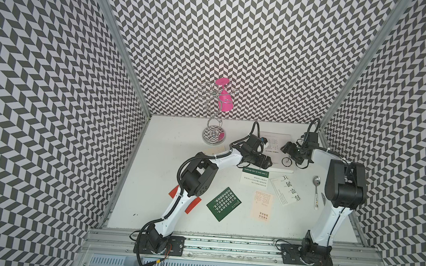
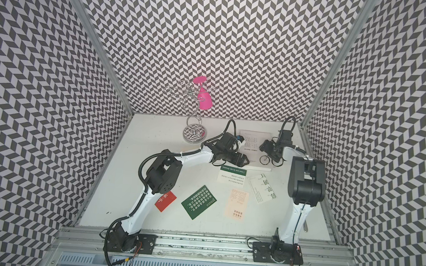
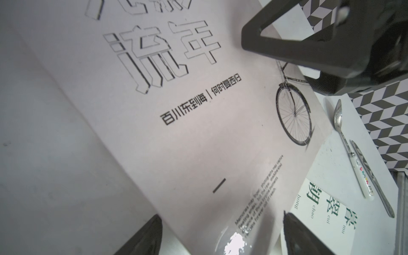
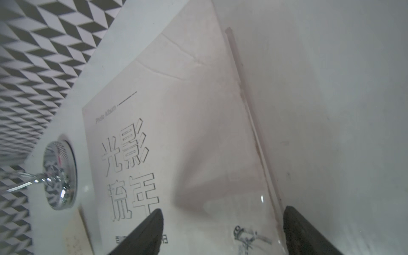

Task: Place the photos into the photo albums
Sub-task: Adjust the photo album at the center of the board.

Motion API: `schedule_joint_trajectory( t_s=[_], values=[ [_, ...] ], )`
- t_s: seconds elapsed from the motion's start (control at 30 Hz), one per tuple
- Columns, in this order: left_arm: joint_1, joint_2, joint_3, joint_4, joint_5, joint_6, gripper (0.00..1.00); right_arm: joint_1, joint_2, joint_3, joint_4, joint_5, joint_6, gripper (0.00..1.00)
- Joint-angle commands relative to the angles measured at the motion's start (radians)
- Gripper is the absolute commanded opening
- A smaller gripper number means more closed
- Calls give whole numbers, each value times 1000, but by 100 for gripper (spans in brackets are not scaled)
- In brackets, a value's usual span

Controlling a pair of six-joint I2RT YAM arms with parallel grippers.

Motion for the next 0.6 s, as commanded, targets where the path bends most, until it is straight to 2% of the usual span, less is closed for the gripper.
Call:
schedule_joint_trajectory(
  t_s=[0.0,0.13,0.43,0.57],
  values=[
    [-26,-19,33,70,27,-16,85,4,-38,-5,12,-30,9,68],
    [-26,-14,34,77,30,-23,85,4,-48,-11,23,-55,10,56],
    [-22,-10,31,74,35,-19,85,-4,-27,-12,25,-178,14,44],
    [-20,-6,27,75,40,-19,85,-11,-34,-26,31,-219,19,42]
  ],
)
